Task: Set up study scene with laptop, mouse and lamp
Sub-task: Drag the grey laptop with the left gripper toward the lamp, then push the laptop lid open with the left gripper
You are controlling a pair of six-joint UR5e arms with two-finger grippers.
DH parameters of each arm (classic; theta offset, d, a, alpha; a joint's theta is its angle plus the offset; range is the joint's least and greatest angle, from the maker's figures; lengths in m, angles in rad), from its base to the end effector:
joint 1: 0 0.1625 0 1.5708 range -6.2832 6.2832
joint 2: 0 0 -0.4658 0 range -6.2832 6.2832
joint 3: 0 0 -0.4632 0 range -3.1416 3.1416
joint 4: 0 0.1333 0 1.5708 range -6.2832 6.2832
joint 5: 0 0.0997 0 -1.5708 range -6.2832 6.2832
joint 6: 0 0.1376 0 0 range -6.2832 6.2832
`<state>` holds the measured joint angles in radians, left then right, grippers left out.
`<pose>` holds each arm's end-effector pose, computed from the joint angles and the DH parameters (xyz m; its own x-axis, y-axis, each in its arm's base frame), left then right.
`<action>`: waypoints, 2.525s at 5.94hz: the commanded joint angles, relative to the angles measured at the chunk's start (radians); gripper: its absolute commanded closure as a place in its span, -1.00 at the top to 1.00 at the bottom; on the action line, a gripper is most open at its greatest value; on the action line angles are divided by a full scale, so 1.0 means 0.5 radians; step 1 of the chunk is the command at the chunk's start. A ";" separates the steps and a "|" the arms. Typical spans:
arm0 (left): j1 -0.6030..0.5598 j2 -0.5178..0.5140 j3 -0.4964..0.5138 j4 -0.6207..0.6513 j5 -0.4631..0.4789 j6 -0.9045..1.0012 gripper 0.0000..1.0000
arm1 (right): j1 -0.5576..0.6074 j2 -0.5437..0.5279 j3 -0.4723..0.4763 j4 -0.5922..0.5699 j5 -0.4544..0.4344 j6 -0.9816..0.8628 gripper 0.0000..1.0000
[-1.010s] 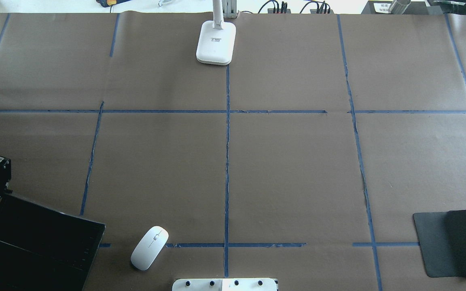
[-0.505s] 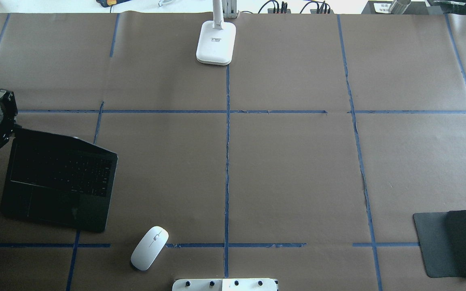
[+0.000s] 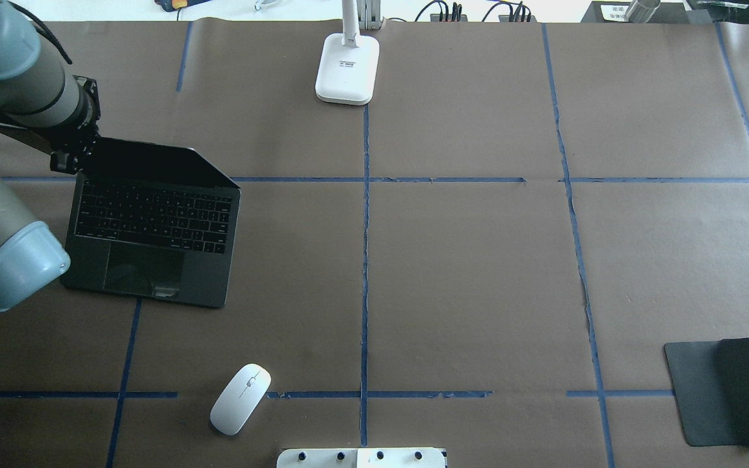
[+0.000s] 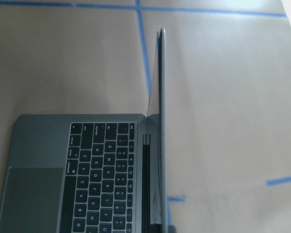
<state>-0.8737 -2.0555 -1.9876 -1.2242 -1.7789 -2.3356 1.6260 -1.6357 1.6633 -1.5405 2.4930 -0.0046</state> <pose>0.3434 -0.5734 0.2733 -0.0773 -0.9629 -0.2586 0.8687 0.0622 -0.4915 0.0532 -0.5350 0.6917 0.6059 -0.0173 0.7953 -0.0523 0.9967 0.0615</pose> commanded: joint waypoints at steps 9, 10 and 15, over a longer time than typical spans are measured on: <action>0.321 -1.101 1.110 -0.178 -0.026 -0.817 -1.00 | 0.024 0.001 0.002 0.001 0.002 -0.003 1.00; 0.330 -1.108 1.110 -0.178 -0.026 -0.909 -1.00 | 0.028 -0.002 0.002 0.001 -0.001 -0.003 1.00; 0.376 -1.147 1.113 -0.196 -0.026 -0.882 -0.94 | 0.046 0.001 -0.004 -0.002 -0.001 -0.006 1.00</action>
<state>-0.6861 -2.6293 -1.4312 -1.3193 -1.7917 -2.7955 1.6488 -1.6352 1.6635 -1.5405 2.4931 -0.0077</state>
